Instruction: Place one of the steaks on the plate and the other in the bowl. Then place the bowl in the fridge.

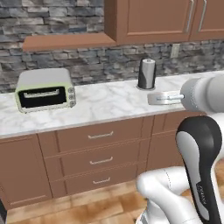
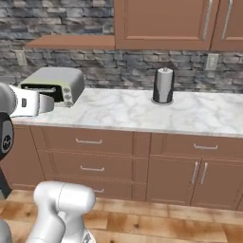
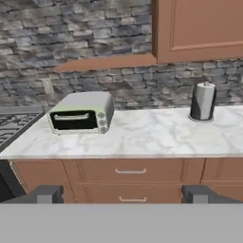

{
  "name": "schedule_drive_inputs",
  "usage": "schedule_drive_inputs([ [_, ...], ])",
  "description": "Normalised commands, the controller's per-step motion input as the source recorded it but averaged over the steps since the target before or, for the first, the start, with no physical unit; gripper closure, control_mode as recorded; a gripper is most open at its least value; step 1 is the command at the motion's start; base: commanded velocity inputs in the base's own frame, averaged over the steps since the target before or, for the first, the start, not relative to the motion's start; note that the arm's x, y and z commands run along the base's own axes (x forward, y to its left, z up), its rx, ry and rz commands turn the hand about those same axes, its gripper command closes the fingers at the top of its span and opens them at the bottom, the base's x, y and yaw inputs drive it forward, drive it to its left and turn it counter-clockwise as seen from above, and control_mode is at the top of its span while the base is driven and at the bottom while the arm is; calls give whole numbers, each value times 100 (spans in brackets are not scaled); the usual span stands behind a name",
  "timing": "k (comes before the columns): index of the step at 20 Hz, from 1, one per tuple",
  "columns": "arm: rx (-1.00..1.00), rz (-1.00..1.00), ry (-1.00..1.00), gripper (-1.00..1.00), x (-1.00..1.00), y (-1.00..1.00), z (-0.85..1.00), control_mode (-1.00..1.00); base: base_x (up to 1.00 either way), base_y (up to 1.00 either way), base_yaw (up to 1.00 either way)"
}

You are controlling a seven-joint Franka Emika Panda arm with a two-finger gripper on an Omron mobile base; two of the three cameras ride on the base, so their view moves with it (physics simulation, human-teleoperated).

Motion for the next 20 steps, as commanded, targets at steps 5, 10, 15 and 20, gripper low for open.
schedule_drive_inputs([
  [5,0,0,0,-100,0,0,0,100,-8,100,0],
  [10,0,0,0,-100,0,0,0,100,-57,100,0],
  [15,0,0,0,-100,0,0,0,100,-41,100,0],
  [20,0,0,0,-100,0,0,0,100,-40,100,0],
])
